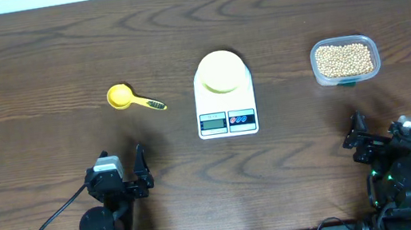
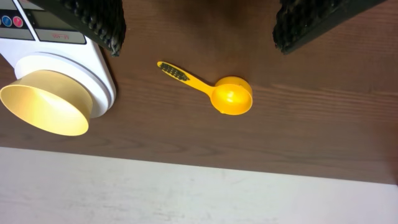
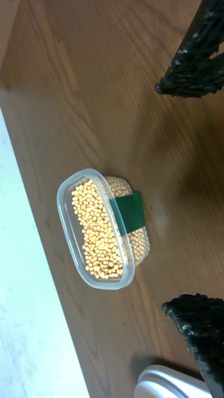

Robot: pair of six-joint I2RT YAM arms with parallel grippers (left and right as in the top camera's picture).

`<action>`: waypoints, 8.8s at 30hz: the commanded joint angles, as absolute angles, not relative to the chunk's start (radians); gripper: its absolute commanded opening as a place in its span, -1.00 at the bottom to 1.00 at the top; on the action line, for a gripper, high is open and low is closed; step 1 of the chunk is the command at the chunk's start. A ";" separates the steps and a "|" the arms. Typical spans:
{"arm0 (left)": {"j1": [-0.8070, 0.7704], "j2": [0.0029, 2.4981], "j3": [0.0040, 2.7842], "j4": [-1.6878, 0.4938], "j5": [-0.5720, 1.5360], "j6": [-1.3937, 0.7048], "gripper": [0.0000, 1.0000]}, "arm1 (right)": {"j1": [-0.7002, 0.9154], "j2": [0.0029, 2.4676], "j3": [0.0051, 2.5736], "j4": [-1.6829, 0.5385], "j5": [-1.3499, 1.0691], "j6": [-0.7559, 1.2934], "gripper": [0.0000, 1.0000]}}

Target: Scoop item into bowl and weigh 50g on scale

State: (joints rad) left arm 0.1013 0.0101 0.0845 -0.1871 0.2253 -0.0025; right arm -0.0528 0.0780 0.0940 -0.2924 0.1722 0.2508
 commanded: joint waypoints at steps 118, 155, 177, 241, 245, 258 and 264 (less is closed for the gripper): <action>0.106 0.290 0.606 -0.163 0.303 -0.117 0.58 | -0.049 0.333 0.526 -0.109 0.151 -0.041 0.99; 0.310 1.477 1.151 -0.249 0.120 -0.084 0.96 | -0.049 1.119 1.062 -0.441 -0.131 0.348 0.98; 0.244 1.761 1.579 -0.745 -0.059 0.015 0.96 | -0.049 1.371 1.062 -0.332 -0.045 0.442 0.99; 0.175 2.106 1.542 -0.664 0.033 0.110 0.34 | -0.035 1.236 1.063 -0.464 -0.580 0.388 0.98; 0.175 2.107 1.542 -0.664 0.033 0.110 0.34 | -0.035 1.236 1.063 -0.464 -0.574 0.388 0.98; 0.175 2.112 1.540 -0.679 0.044 0.111 0.33 | -0.035 1.236 1.063 -0.464 -0.548 0.388 0.99; 0.174 2.124 1.533 -0.694 0.075 0.106 0.12 | -0.035 1.236 1.063 -0.464 -0.525 0.404 0.99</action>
